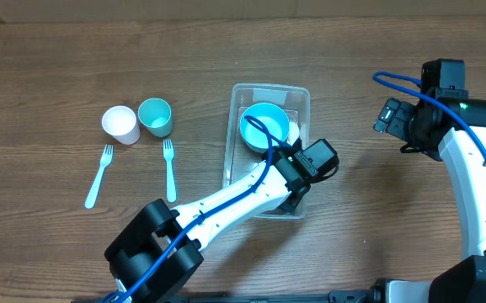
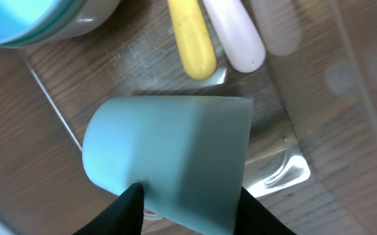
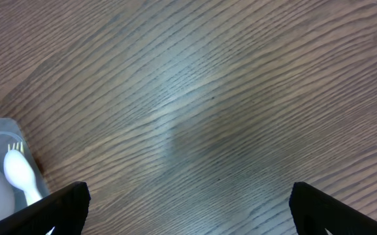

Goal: Pack container

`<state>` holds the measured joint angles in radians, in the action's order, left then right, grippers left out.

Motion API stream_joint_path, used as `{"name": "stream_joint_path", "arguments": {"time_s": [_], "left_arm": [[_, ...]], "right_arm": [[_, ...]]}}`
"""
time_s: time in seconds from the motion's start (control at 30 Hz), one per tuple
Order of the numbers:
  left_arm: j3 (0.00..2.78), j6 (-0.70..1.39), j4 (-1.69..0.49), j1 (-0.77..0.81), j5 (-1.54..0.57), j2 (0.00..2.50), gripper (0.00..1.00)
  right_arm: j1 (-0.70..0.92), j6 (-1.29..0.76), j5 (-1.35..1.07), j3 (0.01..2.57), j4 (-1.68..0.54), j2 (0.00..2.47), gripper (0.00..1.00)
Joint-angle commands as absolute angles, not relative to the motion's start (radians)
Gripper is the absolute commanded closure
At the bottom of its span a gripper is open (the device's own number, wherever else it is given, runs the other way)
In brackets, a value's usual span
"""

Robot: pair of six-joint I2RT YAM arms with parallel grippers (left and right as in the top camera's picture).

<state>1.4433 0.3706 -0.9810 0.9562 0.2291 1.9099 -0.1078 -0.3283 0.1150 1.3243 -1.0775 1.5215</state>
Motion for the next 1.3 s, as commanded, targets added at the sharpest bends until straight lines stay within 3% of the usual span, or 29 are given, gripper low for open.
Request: {"name": "stream_joint_path", "arguments": {"time_s": [0.0, 0.57, 1.13, 1.27], "left_arm": [[1.433, 0.370, -0.992, 0.964, 0.275, 1.916, 0.60], [1.458, 0.370, -1.051, 0.963, 0.404, 1.915, 0.83], [1.589, 0.368, -1.152, 0.954, 0.476, 1.915, 0.86], [1.609, 0.333, -1.156, 0.964, 0.361, 1.915, 0.78]], "right_arm": [[-0.108, -0.326, 0.123, 1.346, -1.076, 1.498, 0.00], [-0.108, -0.326, 0.123, 1.346, -1.076, 1.498, 0.00], [-0.108, -0.326, 0.123, 1.346, -1.076, 1.498, 0.00], [-0.108, -0.326, 0.123, 1.346, -1.076, 1.498, 0.00]]}}
